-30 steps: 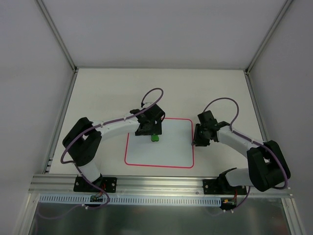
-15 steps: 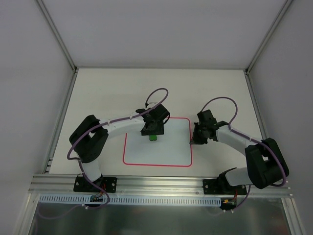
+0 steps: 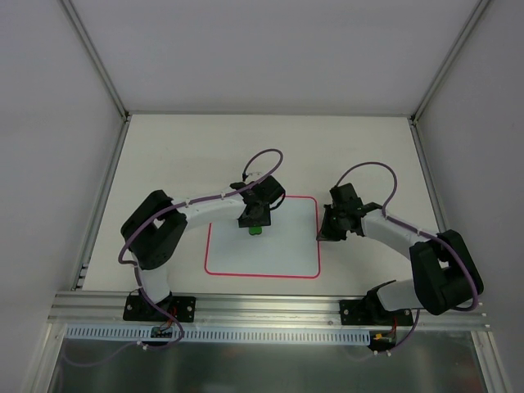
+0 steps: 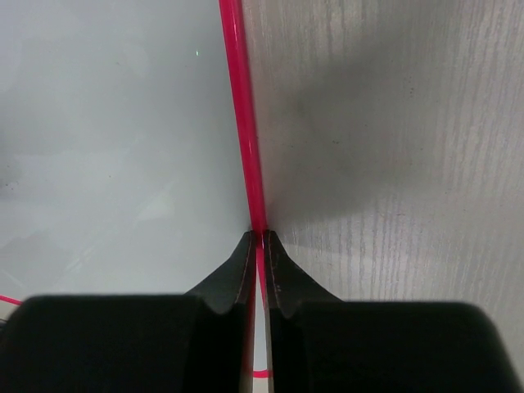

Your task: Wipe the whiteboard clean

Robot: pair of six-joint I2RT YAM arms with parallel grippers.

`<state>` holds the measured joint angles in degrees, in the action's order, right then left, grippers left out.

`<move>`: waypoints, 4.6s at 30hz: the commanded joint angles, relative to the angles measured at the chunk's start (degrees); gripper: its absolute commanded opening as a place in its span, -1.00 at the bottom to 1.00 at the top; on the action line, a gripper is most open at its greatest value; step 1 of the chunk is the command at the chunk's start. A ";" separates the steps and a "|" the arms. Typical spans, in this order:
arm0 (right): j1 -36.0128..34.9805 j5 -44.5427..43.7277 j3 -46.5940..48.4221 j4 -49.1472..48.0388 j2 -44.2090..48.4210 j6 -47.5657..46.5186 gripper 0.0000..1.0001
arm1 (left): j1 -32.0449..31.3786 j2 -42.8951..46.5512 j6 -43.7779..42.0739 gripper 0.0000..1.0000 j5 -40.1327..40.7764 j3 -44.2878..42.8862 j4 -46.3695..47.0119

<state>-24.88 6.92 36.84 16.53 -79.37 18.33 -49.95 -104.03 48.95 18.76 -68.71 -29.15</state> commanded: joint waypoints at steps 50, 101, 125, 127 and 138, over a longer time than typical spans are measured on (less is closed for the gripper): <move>-0.95 -1.20 -0.98 1.66 -6.23 1.27 -0.99 | 10.06 -4.77 -16.86 -1.00 3.30 -7.28 -3.81; -1.40 -2.35 0.78 2.36 -8.69 1.89 -0.99 | 2.75 -5.67 -10.81 -1.00 -4.53 -4.98 -10.93; -1.40 -2.96 1.04 2.36 -8.96 1.80 -1.00 | -0.49 -6.53 -8.17 -1.00 -10.15 -5.19 -9.26; -1.48 -3.05 1.04 2.36 -8.78 1.80 -1.00 | -1.55 -6.89 -8.17 -1.00 -10.76 -5.91 -9.17; -1.48 -5.15 1.13 4.11 -3.96 0.40 -0.96 | 5.46 6.63 -10.36 -1.00 -4.18 1.11 -9.70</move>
<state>-26.41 9.89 39.92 13.96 -84.38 20.88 -48.51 -103.15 38.68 12.56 -69.97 -36.71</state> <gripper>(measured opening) 0.042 0.290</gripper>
